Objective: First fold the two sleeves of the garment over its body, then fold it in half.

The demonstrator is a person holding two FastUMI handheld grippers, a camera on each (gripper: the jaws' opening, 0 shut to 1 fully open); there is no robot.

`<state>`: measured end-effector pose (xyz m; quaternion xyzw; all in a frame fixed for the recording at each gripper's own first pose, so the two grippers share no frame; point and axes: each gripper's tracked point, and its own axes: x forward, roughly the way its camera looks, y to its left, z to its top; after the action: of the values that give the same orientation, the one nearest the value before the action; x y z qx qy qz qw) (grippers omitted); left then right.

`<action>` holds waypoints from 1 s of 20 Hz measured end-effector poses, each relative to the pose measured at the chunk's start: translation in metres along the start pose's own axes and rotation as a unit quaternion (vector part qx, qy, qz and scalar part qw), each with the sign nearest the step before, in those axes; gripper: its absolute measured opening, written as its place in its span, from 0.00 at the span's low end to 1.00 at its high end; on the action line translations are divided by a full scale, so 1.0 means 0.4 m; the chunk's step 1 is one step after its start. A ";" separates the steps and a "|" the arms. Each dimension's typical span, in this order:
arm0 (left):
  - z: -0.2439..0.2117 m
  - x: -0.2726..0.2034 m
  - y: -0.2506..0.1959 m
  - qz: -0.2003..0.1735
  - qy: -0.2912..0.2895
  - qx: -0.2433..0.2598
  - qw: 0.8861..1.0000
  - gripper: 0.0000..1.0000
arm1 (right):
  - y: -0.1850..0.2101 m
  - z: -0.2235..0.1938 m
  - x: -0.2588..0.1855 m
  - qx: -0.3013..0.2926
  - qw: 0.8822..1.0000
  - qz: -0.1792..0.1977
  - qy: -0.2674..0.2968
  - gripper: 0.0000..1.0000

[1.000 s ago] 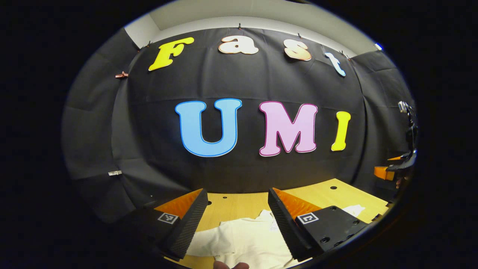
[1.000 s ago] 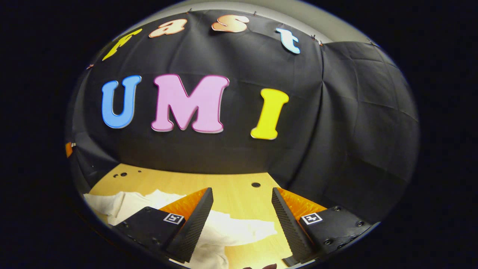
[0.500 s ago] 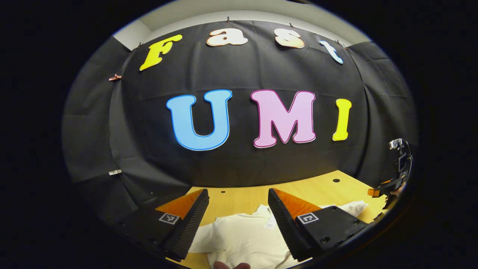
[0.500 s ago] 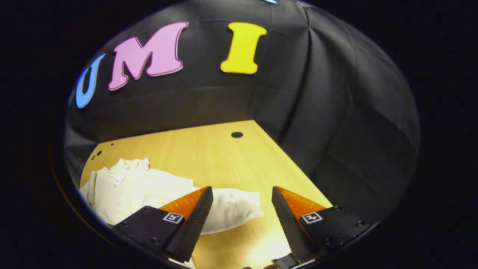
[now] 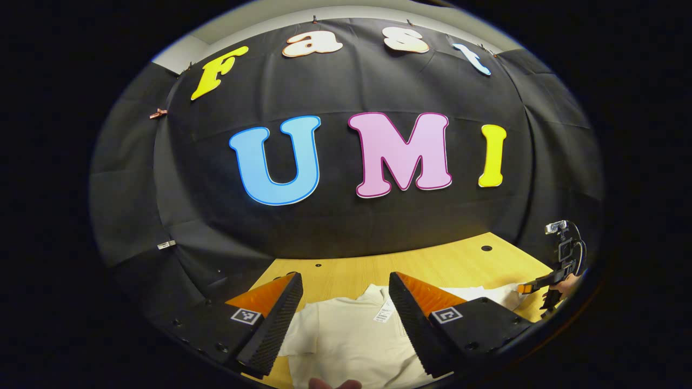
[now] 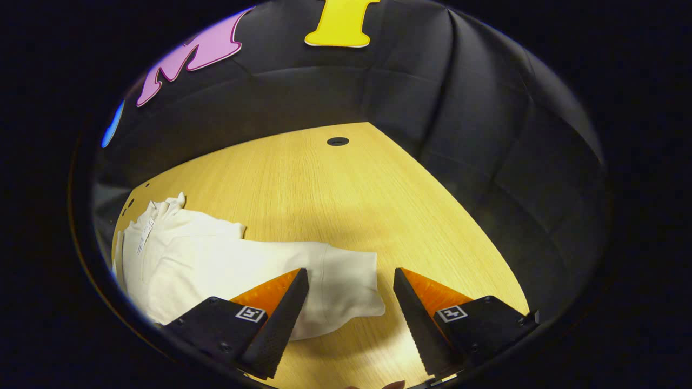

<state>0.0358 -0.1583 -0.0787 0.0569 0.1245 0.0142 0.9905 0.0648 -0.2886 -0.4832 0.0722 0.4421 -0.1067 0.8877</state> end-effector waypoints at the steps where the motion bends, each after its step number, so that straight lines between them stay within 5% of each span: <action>1: 0.000 -0.002 0.000 0.003 0.002 0.002 1.000 0.99 | 0.004 -0.010 0.014 -0.002 1.000 0.001 0.005 0.98; 7: -0.022 -0.021 0.018 0.017 0.013 0.011 1.000 0.99 | 0.019 -0.035 0.040 0.017 1.000 0.011 0.004 0.93; 8: -0.030 -0.020 0.024 0.018 0.016 0.010 1.000 0.99 | 0.022 -0.032 0.035 0.020 1.000 0.009 0.003 0.70; 11: -0.036 -0.029 0.044 0.021 0.020 0.007 1.000 0.99 | 0.041 -0.039 0.028 0.034 0.999 0.015 0.016 0.25; 14: -0.040 -0.047 0.073 0.023 0.018 0.006 1.000 0.99 | 0.045 -0.019 -0.009 0.066 0.998 0.013 0.000 0.25; 16: -0.040 -0.053 0.093 0.022 0.015 0.006 1.000 0.99 | 0.033 -0.002 -0.047 0.077 0.997 0.004 -0.019 0.11; 17: -0.037 -0.055 0.101 0.020 0.013 0.005 1.000 0.98 | 0.041 0.001 -0.072 0.084 0.996 0.007 -0.025 0.18; 20: -0.046 -0.055 0.121 0.011 0.010 0.000 1.000 0.98 | 0.067 0.006 -0.145 0.089 0.995 0.013 -0.041 0.18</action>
<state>0.0092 -0.1091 -0.0856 0.0577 0.1334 0.0255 0.9891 0.0394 -0.2559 -0.4343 0.1521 0.3930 -0.1371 0.8965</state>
